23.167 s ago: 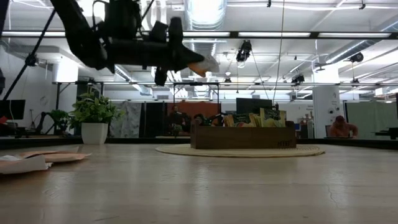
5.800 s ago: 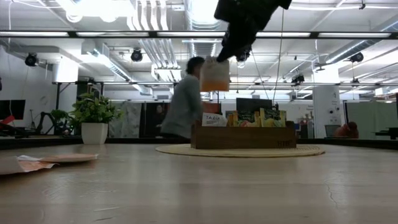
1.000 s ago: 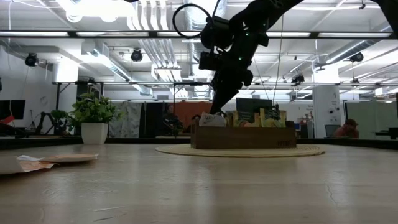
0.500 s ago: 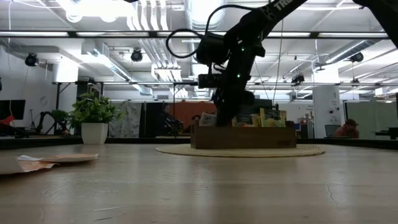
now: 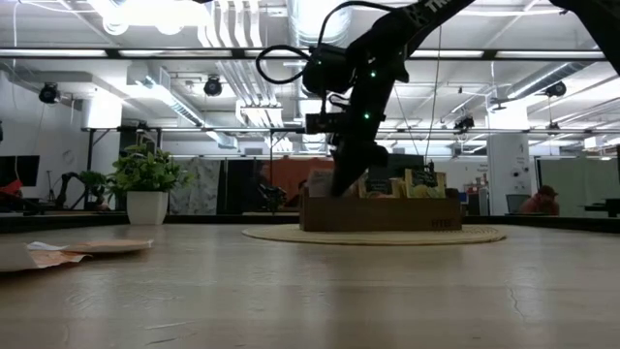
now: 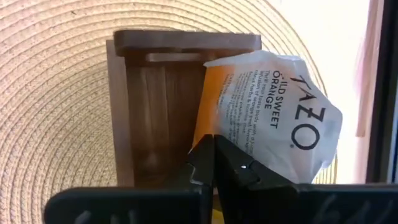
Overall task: Pick & Place Tea
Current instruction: Put the white tea bag into the left section of the wooden organizer
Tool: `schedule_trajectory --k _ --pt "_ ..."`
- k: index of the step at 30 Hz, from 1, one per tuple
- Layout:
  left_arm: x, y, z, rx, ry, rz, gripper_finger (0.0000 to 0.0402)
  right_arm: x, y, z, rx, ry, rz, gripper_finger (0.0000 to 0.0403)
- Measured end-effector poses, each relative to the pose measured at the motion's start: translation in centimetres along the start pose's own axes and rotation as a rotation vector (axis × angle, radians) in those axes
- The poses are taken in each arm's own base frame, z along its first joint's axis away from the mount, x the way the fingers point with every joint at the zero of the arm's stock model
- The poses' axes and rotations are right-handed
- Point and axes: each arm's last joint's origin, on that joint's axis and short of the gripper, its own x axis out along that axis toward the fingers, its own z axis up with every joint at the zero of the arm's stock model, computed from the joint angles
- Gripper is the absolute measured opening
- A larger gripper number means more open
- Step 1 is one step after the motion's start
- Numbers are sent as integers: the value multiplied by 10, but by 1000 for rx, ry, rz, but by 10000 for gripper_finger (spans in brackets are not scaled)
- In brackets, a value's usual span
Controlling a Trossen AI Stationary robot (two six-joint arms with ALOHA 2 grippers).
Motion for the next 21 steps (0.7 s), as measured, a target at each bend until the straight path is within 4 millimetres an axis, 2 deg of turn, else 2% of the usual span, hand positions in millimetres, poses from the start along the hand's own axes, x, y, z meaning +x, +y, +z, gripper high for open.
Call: schedule_trajectory --k 6,21 --pt "0 0 0 1 0 0 252 -2 1 1 -56 0 18 8" --pt "-1 0 0 2 -2 -1 252 -8 0 2 -73 -8 -1 8"
